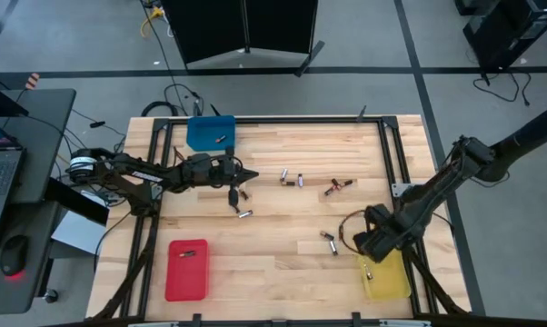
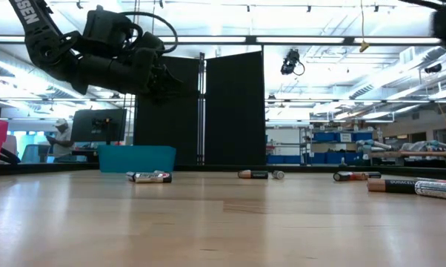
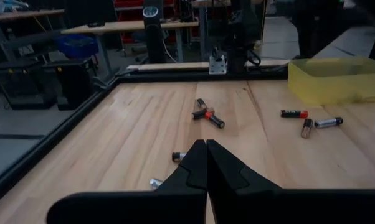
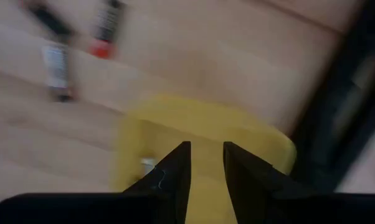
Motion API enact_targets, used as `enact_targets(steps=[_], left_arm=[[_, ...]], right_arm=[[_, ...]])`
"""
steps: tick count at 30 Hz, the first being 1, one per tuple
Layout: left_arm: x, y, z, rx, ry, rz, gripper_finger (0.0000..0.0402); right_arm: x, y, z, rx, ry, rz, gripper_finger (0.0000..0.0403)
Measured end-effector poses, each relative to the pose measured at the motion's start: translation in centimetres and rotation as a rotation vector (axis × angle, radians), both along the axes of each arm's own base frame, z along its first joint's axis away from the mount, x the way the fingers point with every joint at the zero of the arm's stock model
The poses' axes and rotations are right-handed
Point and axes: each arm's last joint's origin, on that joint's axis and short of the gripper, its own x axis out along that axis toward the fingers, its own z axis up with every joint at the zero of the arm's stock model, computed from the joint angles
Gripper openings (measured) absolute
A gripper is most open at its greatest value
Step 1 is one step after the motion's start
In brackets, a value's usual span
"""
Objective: Sort batteries
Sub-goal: Put the red battery into the blue bin
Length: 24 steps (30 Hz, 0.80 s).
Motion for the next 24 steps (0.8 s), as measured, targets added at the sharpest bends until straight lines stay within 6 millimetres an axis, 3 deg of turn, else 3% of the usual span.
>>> enact_targets(steps=[6, 12, 18, 24], left_arm=[[0.0, 0.0, -0.2, 0.019, 0.02, -0.002, 0.0007], [0.0, 0.1, -0.2, 0.024, 0.021, 0.017, 0.0008], [0.0, 0.1, -0.2, 0.027, 0.022, 0.024, 0.0008], [0.0, 0.1, -0.2, 0.027, 0.022, 0.024, 0.0008]], right_arm=[[2.6, -2.1, 0.2, -0.012, -0.141, 0.04, 0.0105], [6.0, -3.7, -1.5, 0.024, -0.157, -0.069, 0.0105], [8.5, -3.8, -4.3, 0.048, -0.113, -0.1, 0.0105], [9.4, -3.3, -6.3, 0.046, -0.059, -0.17, 0.0105]])
